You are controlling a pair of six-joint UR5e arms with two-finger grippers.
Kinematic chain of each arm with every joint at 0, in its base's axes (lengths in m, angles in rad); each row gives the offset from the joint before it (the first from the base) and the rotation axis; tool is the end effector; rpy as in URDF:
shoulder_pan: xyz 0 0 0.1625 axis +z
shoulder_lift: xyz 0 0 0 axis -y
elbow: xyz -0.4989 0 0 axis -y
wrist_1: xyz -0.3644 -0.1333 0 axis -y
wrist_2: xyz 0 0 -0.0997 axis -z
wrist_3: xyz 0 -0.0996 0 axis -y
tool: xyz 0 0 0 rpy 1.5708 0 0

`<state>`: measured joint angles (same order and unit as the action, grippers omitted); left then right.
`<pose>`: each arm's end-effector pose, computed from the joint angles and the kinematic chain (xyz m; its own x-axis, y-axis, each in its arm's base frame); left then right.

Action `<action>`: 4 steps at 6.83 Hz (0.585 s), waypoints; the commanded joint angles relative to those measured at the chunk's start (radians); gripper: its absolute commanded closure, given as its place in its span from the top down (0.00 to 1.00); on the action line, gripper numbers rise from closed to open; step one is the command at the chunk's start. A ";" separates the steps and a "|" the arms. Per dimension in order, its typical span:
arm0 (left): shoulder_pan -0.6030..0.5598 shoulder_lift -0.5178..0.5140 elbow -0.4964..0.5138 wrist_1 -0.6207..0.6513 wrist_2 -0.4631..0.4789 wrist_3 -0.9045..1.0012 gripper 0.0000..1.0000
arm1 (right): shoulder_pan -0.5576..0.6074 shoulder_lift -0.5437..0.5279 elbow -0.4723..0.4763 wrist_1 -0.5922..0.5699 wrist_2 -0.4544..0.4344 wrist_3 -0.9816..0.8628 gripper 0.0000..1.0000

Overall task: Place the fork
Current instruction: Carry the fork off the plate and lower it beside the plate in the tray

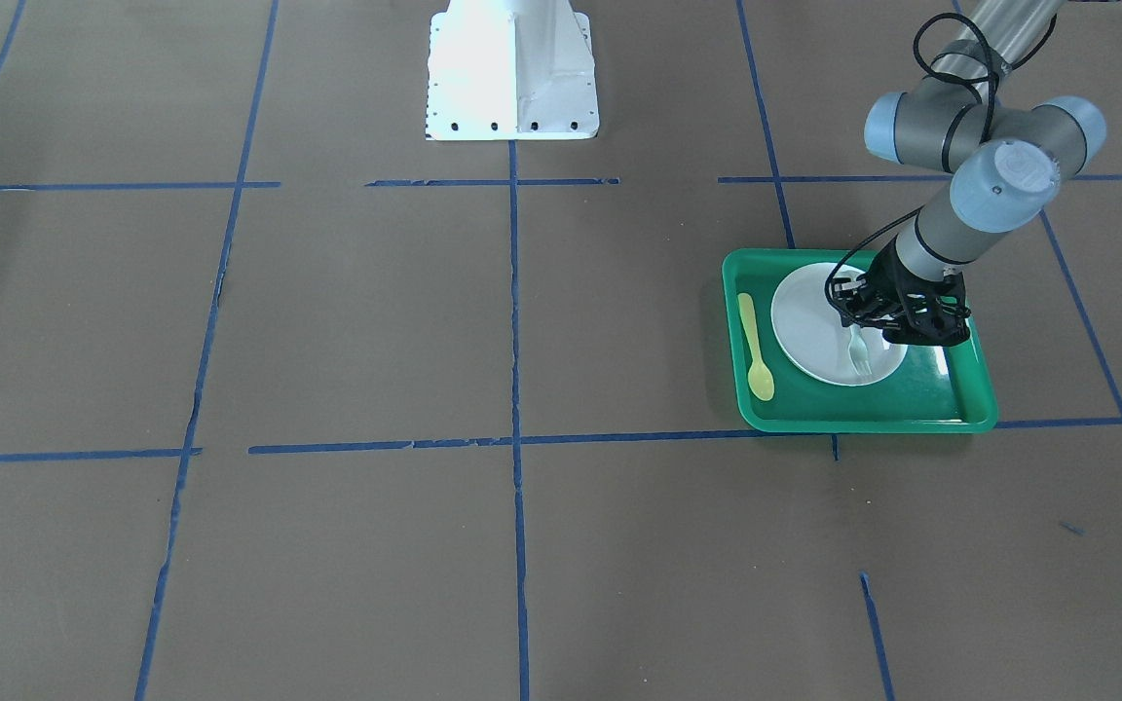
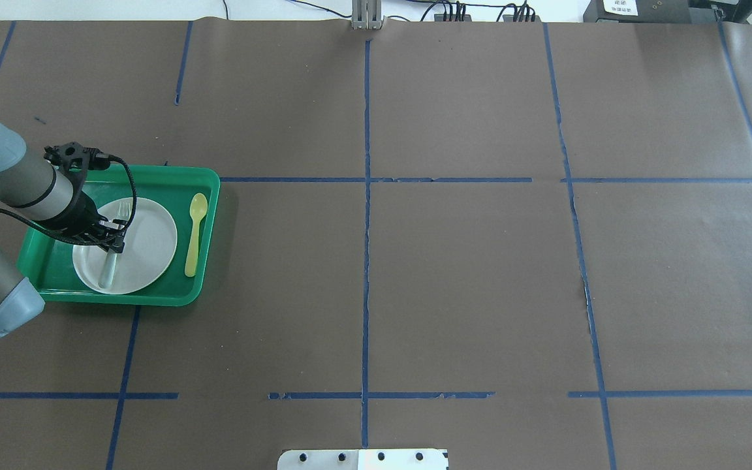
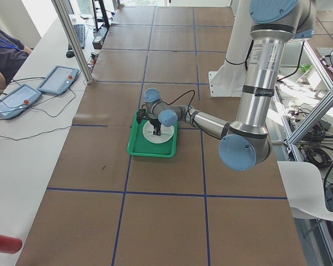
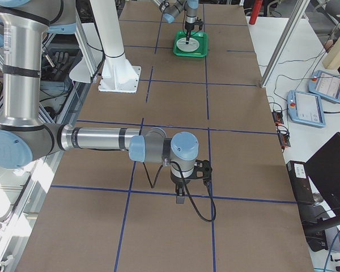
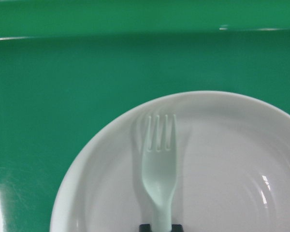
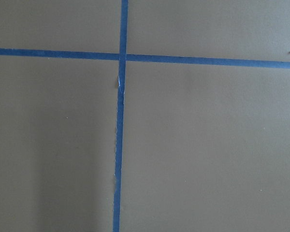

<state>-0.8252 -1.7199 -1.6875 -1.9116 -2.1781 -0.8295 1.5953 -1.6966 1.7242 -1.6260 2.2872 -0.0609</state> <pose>0.3198 -0.4591 0.5705 0.6695 0.0924 -0.7371 -0.0941 0.9948 0.0391 0.0777 -0.3975 0.7252 0.7536 -0.0243 0.6569 0.0214 0.9997 0.0124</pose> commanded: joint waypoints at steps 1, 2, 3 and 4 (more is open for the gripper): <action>-0.014 0.081 -0.099 0.008 -0.015 0.012 0.00 | 0.000 0.000 0.000 0.000 0.000 0.001 1.00; -0.041 0.103 -0.101 0.002 -0.017 0.013 0.00 | 0.000 0.000 0.000 0.000 0.000 0.000 1.00; -0.058 0.129 -0.086 -0.006 -0.014 0.056 0.00 | 0.000 0.000 0.000 0.000 0.000 0.000 1.00; -0.089 0.128 -0.058 -0.006 -0.012 0.103 0.00 | 0.000 0.000 0.000 0.000 0.000 0.001 1.00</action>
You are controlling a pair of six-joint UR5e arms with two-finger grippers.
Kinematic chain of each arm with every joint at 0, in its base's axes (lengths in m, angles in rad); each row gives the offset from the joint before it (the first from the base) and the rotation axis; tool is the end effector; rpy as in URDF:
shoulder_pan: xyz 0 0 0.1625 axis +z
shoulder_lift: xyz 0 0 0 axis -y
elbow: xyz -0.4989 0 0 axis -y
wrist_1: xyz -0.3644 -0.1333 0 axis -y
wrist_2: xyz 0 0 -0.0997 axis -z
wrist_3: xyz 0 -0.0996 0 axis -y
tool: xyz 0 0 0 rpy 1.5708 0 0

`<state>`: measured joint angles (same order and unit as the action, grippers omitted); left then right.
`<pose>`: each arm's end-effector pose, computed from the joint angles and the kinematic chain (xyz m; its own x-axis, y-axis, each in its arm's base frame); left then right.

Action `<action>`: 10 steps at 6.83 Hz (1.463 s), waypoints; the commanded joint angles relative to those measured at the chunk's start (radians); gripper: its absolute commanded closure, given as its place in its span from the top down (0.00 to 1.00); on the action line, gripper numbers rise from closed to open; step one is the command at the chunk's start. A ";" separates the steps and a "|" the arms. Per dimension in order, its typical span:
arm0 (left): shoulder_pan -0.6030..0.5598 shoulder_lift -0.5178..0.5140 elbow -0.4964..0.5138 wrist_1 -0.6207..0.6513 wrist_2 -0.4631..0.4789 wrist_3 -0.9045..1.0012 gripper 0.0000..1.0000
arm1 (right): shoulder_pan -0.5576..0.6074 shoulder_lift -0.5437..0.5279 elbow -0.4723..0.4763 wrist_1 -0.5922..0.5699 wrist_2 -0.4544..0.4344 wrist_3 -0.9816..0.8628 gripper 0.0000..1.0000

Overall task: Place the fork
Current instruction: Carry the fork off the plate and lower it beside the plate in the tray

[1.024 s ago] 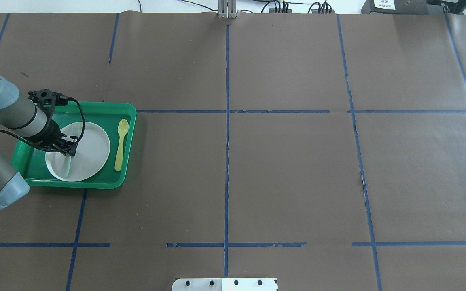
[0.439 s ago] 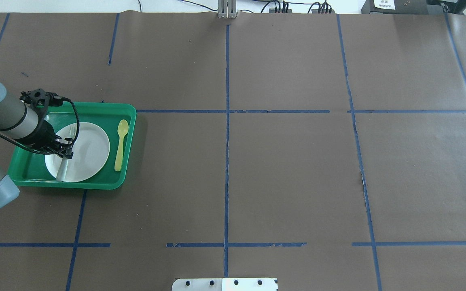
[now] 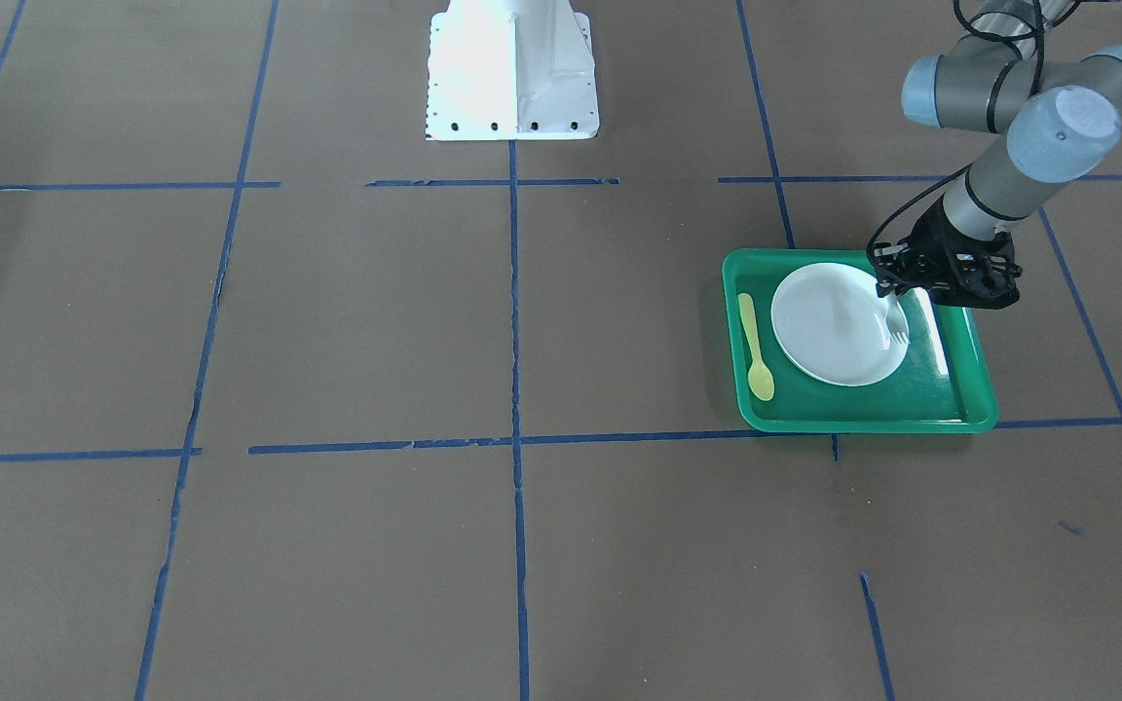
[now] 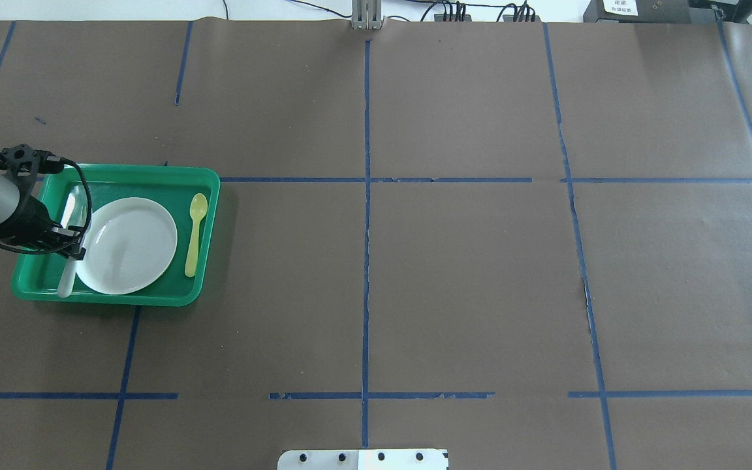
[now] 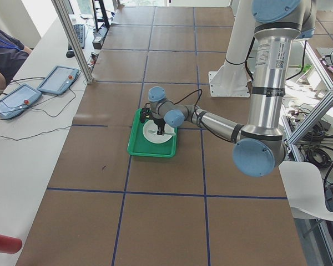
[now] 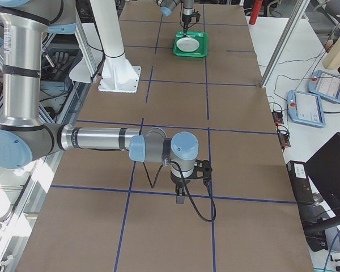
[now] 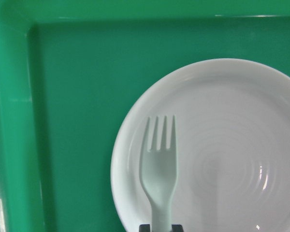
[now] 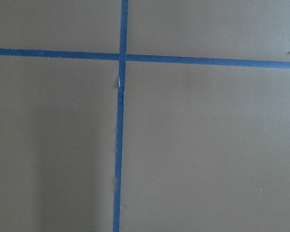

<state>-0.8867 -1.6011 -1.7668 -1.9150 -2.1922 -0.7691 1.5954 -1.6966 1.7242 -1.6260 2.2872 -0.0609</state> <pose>0.2563 -0.4334 0.5937 0.6799 0.0907 -0.7277 -0.0821 0.9955 0.0473 0.0777 -0.3975 0.7252 0.7536 -0.0242 0.6569 0.0213 0.9997 0.0124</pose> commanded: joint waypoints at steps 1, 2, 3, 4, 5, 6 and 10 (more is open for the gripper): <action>-0.029 0.001 0.056 -0.004 0.003 0.047 0.00 | 0.000 0.000 0.000 0.000 0.000 0.001 1.00; -0.028 -0.008 0.075 -0.004 0.003 0.047 0.00 | 0.000 0.000 0.000 0.000 0.000 0.000 1.00; -0.029 -0.008 0.079 -0.005 0.005 0.047 0.00 | 0.000 0.000 0.000 0.000 0.000 0.000 1.00; -0.029 -0.010 0.085 -0.007 0.006 0.047 0.00 | 0.000 0.000 0.000 0.000 0.000 0.000 1.00; -0.029 -0.010 0.099 -0.025 0.006 0.045 0.00 | 0.000 0.000 0.000 0.000 0.000 0.000 1.00; -0.029 -0.011 0.107 -0.047 0.006 0.044 0.14 | 0.000 0.000 0.000 0.000 0.000 0.001 1.00; -0.188 -0.033 0.057 -0.032 -0.001 0.177 1.00 | 0.000 0.000 0.000 0.000 0.000 0.001 1.00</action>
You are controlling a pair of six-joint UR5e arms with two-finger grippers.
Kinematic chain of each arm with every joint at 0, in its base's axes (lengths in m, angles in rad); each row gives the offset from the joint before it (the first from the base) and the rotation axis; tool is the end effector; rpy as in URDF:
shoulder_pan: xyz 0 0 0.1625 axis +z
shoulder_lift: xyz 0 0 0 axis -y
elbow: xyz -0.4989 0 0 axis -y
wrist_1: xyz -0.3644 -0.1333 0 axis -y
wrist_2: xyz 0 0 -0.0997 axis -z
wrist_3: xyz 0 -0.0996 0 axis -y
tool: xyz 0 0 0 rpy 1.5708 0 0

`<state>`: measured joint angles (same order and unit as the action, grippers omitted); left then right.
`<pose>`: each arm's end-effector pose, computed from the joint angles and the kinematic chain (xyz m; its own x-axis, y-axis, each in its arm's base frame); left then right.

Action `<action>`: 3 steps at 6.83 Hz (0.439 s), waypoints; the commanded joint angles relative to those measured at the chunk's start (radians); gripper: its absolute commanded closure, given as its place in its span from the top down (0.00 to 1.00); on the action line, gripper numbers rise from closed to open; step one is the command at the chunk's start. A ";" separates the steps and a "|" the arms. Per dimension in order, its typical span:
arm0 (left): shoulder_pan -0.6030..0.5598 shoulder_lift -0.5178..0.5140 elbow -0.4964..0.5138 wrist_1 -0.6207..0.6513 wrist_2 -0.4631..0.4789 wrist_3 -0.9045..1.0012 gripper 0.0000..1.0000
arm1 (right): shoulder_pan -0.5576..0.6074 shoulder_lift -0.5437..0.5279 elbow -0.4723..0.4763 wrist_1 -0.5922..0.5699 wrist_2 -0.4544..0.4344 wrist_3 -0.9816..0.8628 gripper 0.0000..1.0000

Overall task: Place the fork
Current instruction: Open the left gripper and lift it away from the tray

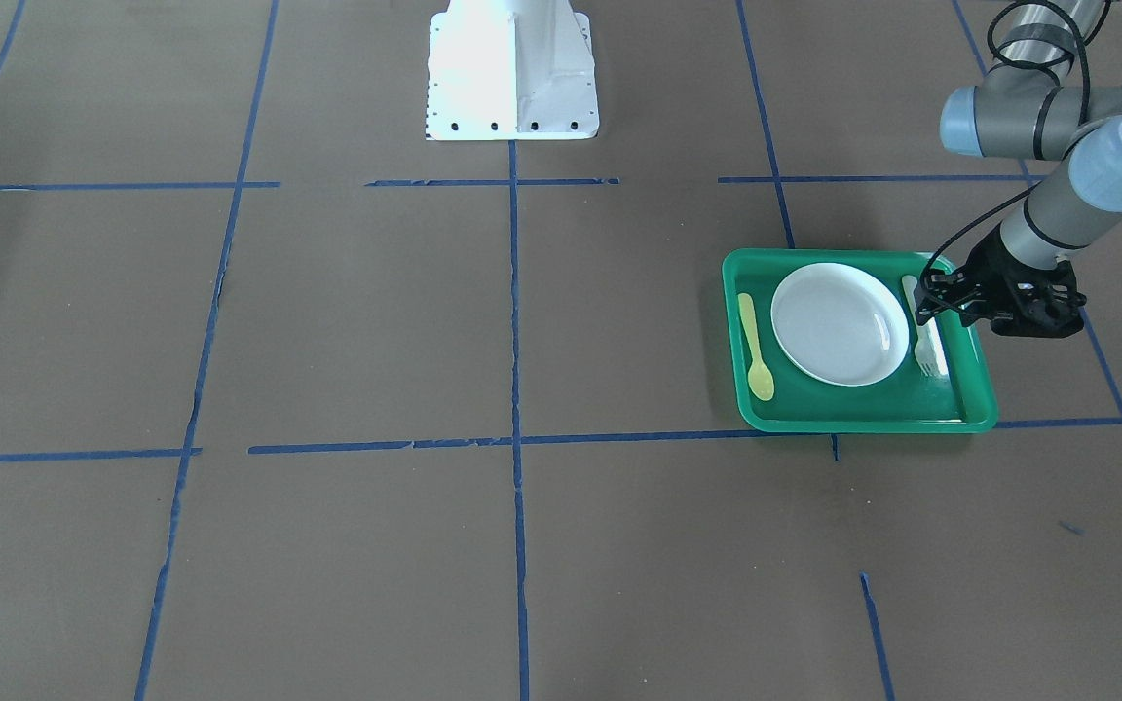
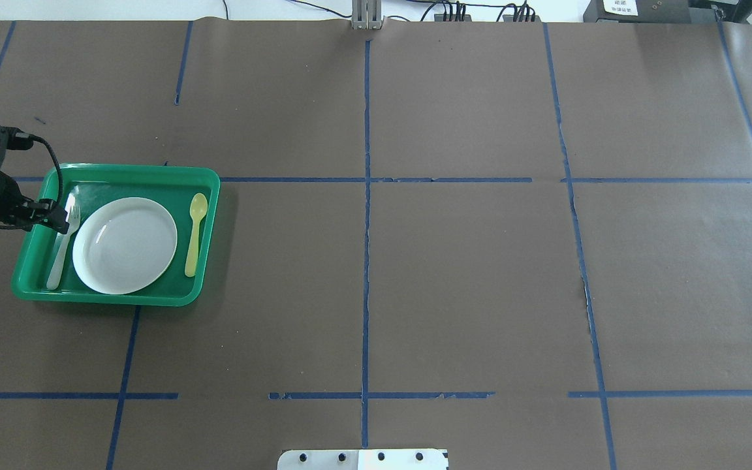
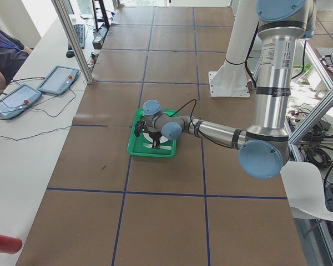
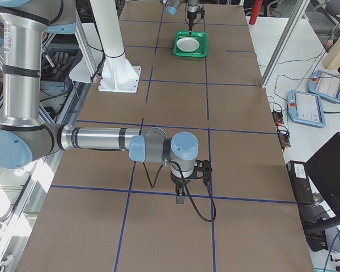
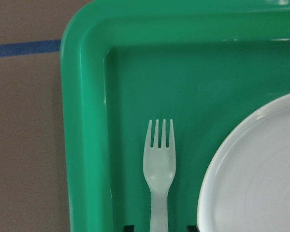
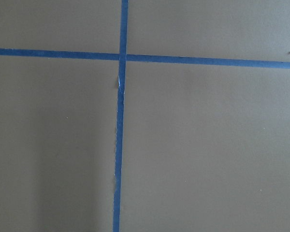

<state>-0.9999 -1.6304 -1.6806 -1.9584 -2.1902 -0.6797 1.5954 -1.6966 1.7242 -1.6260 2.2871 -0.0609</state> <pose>0.2155 -0.4753 0.6152 0.6922 0.0941 -0.7156 -0.0304 0.9944 0.1014 0.0777 -0.3975 0.7252 0.7537 -0.0242 0.6568 0.0213 0.9997 0.0124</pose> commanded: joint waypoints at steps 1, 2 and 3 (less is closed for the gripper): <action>-0.124 0.009 -0.066 0.015 -0.003 0.162 1.00 | 0.000 0.000 0.000 0.000 0.000 0.000 1.00; -0.207 0.021 -0.095 0.016 -0.003 0.239 1.00 | 0.000 0.000 0.000 0.000 0.000 0.001 1.00; -0.286 0.044 -0.103 0.019 -0.016 0.370 1.00 | 0.000 0.000 0.000 0.000 0.000 0.001 1.00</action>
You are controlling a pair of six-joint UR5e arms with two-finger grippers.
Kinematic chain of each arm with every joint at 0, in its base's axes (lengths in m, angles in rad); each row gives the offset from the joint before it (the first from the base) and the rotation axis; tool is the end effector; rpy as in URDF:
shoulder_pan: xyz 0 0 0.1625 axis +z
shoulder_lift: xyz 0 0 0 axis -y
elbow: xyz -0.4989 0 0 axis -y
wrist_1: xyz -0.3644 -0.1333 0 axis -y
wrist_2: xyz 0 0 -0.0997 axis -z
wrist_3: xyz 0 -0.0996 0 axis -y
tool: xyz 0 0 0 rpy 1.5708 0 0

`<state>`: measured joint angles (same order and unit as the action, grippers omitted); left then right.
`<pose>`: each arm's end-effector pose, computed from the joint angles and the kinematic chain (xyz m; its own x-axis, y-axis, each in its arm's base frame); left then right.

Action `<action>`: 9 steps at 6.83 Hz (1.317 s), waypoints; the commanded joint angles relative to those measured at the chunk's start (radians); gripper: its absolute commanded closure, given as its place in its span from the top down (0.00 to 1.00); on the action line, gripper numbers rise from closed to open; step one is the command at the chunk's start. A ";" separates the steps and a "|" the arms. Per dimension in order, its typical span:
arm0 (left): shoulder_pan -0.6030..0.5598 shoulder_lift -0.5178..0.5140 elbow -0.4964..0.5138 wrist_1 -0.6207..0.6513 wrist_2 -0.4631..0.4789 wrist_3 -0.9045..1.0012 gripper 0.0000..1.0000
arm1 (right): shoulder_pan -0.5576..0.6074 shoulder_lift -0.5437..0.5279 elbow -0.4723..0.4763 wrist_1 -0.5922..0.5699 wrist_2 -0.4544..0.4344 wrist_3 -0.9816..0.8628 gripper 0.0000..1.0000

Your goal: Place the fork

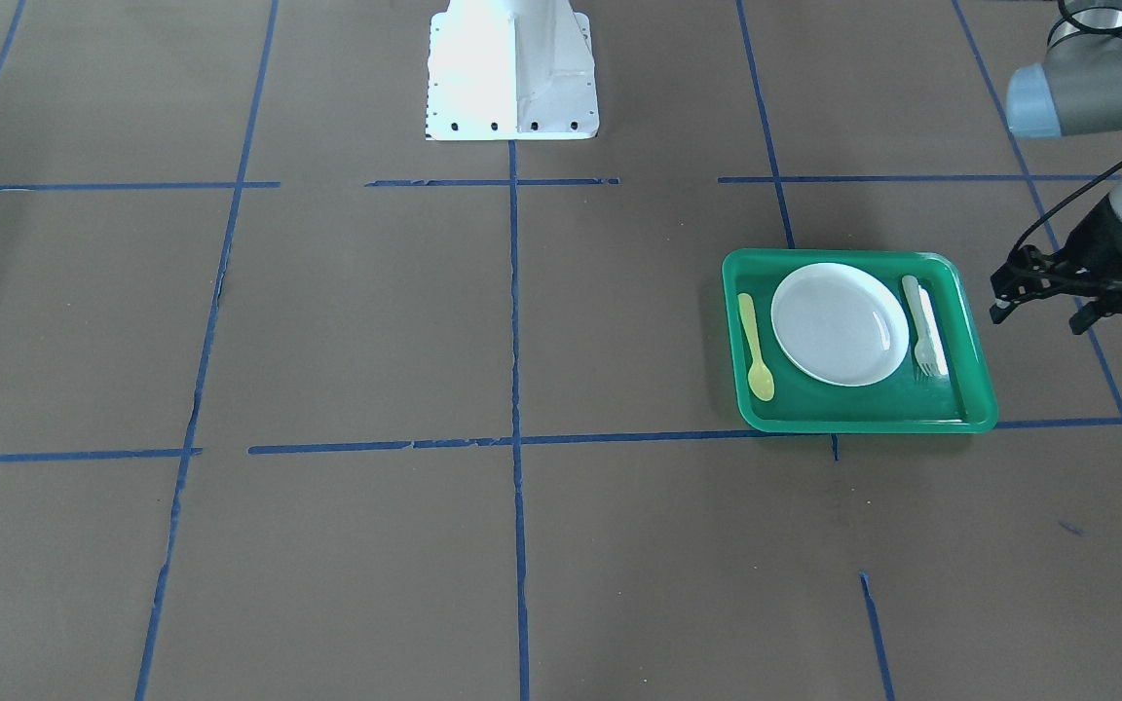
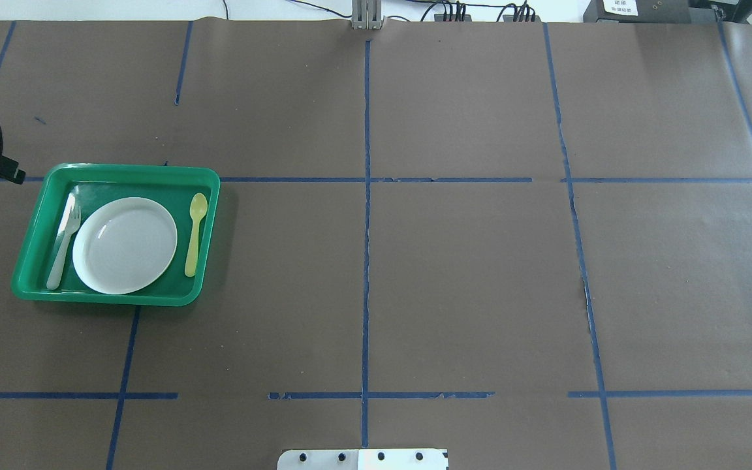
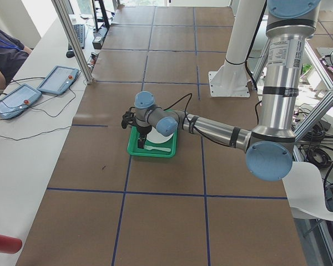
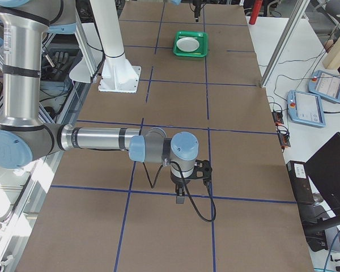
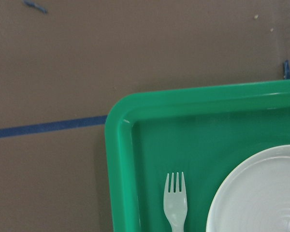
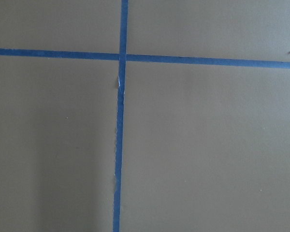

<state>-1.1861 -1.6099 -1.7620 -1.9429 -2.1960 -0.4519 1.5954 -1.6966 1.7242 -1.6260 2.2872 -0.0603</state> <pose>0.1189 -0.4936 0.5879 0.6992 0.2168 -0.6813 -0.0043 0.9542 0.2992 0.0777 -0.3975 0.7252 0.7536 -0.0236 0.6569 0.0209 0.9997 0.0120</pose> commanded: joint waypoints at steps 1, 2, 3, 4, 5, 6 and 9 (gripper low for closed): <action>-0.148 0.037 -0.019 0.053 -0.034 0.291 1.00 | 0.000 0.000 0.000 0.000 0.000 0.000 1.00; -0.224 0.038 -0.010 0.161 -0.057 0.447 1.00 | 0.000 0.000 0.000 0.000 0.000 -0.001 1.00; -0.331 0.038 -0.001 0.282 -0.071 0.543 1.00 | 0.000 0.000 0.000 0.000 0.000 0.000 1.00; -0.366 0.034 0.024 0.391 -0.082 0.550 1.00 | 0.000 0.000 0.000 0.000 0.000 0.000 1.00; -0.416 0.042 0.026 0.450 -0.085 0.552 1.00 | 0.000 0.000 0.000 0.000 0.000 0.000 1.00; -0.421 0.095 0.027 0.443 -0.100 0.555 1.00 | 0.000 0.000 0.000 0.000 0.000 -0.001 1.00; -0.421 0.142 0.045 0.429 -0.192 0.573 1.00 | 0.000 0.000 0.000 0.000 0.000 0.000 1.00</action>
<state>-1.6066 -1.4784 -1.7222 -1.5147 -2.3721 0.1189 1.5953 -1.6966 1.7242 -1.6260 2.2872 -0.0610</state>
